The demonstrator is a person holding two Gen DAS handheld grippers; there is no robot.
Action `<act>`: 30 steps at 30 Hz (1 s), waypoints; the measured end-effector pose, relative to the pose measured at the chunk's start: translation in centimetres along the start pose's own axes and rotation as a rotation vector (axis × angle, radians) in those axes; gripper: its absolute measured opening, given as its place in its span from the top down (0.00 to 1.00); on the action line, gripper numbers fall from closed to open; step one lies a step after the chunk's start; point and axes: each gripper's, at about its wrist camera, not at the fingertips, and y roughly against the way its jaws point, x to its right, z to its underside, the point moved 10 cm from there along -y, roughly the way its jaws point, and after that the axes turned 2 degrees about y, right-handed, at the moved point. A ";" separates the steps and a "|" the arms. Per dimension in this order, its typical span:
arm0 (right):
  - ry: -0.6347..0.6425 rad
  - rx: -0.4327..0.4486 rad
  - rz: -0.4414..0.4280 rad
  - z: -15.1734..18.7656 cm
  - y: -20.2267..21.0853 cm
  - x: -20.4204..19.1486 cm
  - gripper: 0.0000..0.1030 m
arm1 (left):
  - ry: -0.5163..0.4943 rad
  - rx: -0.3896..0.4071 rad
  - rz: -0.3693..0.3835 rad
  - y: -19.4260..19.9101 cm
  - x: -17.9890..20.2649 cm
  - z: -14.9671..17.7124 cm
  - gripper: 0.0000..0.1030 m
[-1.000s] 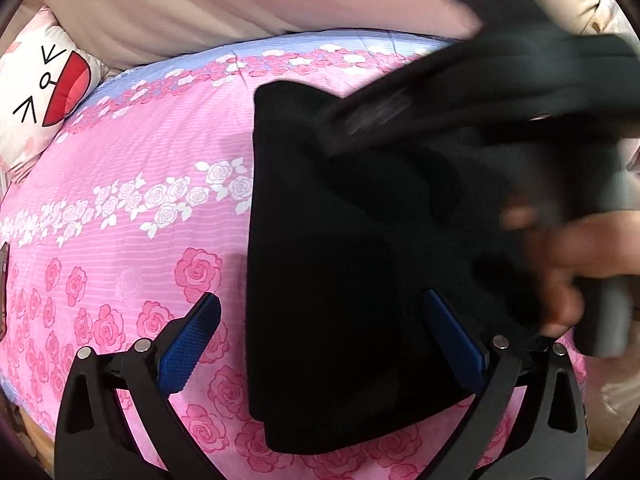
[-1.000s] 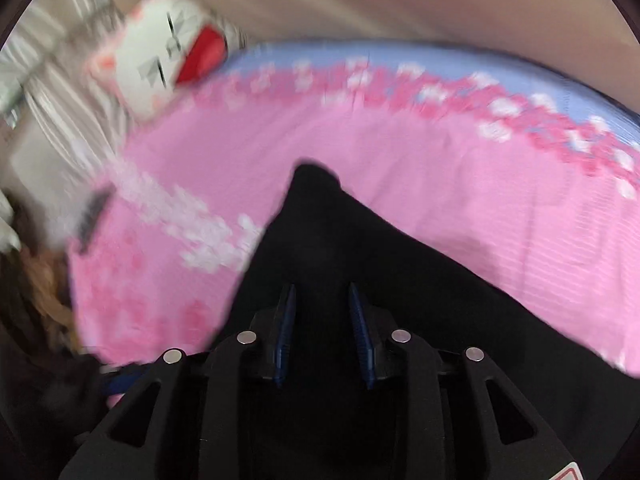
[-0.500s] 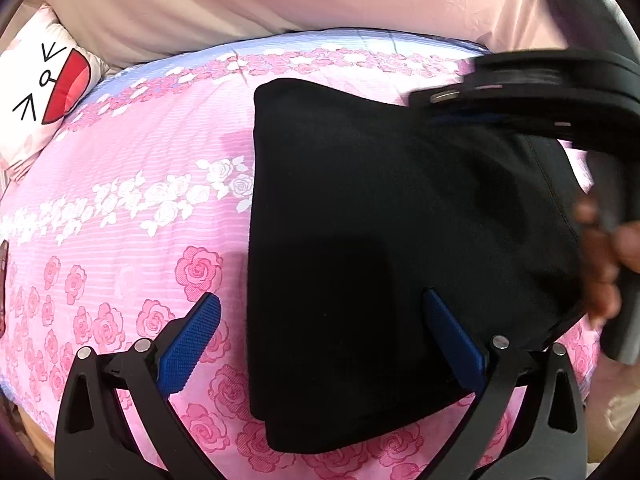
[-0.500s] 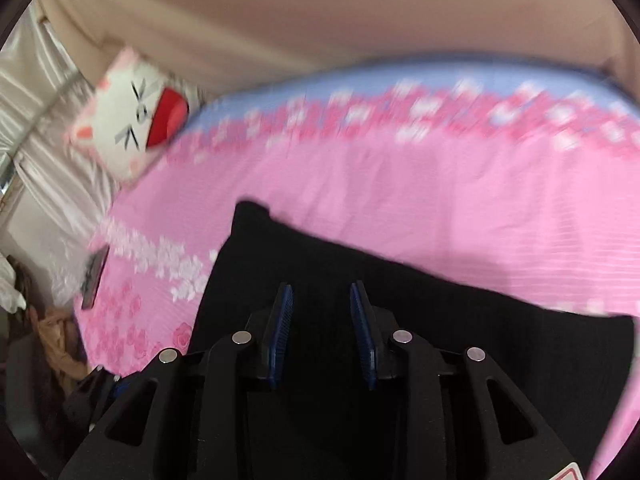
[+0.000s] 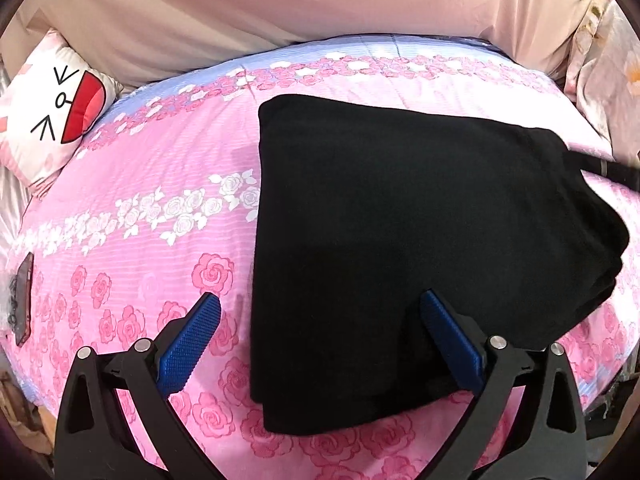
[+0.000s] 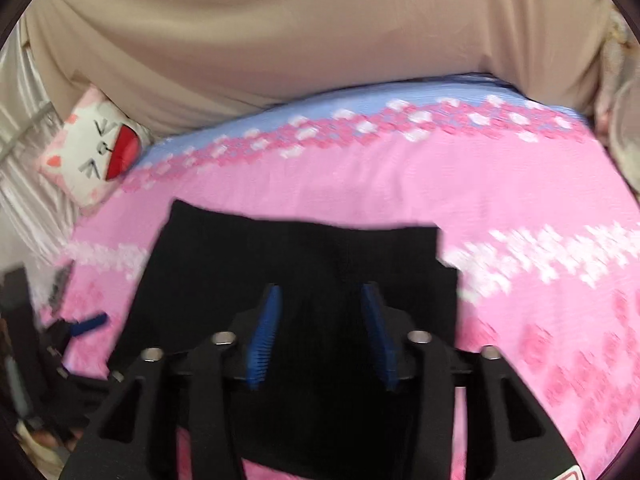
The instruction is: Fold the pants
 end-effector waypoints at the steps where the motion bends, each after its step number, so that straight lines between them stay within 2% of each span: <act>1: 0.003 -0.021 0.027 0.9 -0.1 0.7 0.48 | 0.018 -0.003 0.032 0.3 0.0 0.1 0.05; 3: -0.031 -0.044 0.066 2.9 0.1 2.7 0.48 | 0.055 -0.022 0.114 0.6 -0.1 0.5 0.05; 4: -0.060 -0.044 0.068 3.5 0.6 3.4 0.44 | 0.078 -0.037 0.160 0.7 -0.2 0.8 0.05; 5: -0.099 -0.037 0.054 4.3 1.5 4.3 0.39 | 0.109 -0.063 0.206 0.6 -0.4 1.2 0.05; 6: -0.132 -0.025 0.047 4.8 2.3 5.1 0.26 | 0.137 -0.082 0.232 0.5 -0.7 1.7 0.05; 7: -0.163 -0.011 0.044 5.4 3.0 5.8 0.19 | 0.166 -0.104 0.251 0.1 -1.0 2.1 0.05; 10: -0.251 -0.030 -0.019 7.3 3.6 7.0 0.19 | 0.275 -0.200 0.295 -1.7 -1.5 3.9 0.05; 12: -0.329 -0.050 -0.101 8.2 3.3 7.1 0.19 | 0.296 -0.178 0.293 -1.6 -1.3 3.7 0.05; 15: -0.396 -0.086 -0.218 8.9 2.4 6.2 0.19 | 0.283 -0.201 0.310 -1.6 0.0 3.8 0.05; 17: -0.438 -0.116 -0.274 9.5 1.6 5.4 0.14 | 0.286 -0.209 0.341 -1.5 0.9 3.7 0.05; 18: -0.442 -0.093 -0.281 9.4 1.8 5.0 0.14 | 0.296 -0.208 0.340 -1.6 0.9 3.6 0.05; 20: -0.446 -0.101 -0.313 9.3 1.5 4.2 0.14 | 0.338 -0.215 0.360 -1.7 0.9 3.3 0.05; 21: -0.456 -0.102 -0.329 9.1 1.3 3.8 0.13 | 0.372 -0.218 0.379 -1.8 0.6 3.2 0.05; 23: -0.471 -0.098 -0.348 8.8 1.0 3.3 0.05 | 0.458 -0.227 0.438 -1.9 -0.1 2.8 0.05; 24: -0.471 -0.091 -0.358 8.5 0.8 3.0 0.05 | 0.493 -0.233 0.459 -2.0 -0.3 2.6 0.05; 27: -0.451 -0.068 -0.340 7.7 0.1 2.6 0.05 | 0.509 -0.255 0.464 -2.5 -0.4 2.4 0.05; 29: -0.432 -0.055 -0.319 7.2 -0.4 2.3 0.09 | 0.486 -0.259 0.429 -2.7 0.1 2.2 0.05; 30: -0.426 -0.046 -0.306 7.0 -0.6 2.3 0.19 | 0.470 -0.258 0.409 -2.7 0.3 2.1 0.05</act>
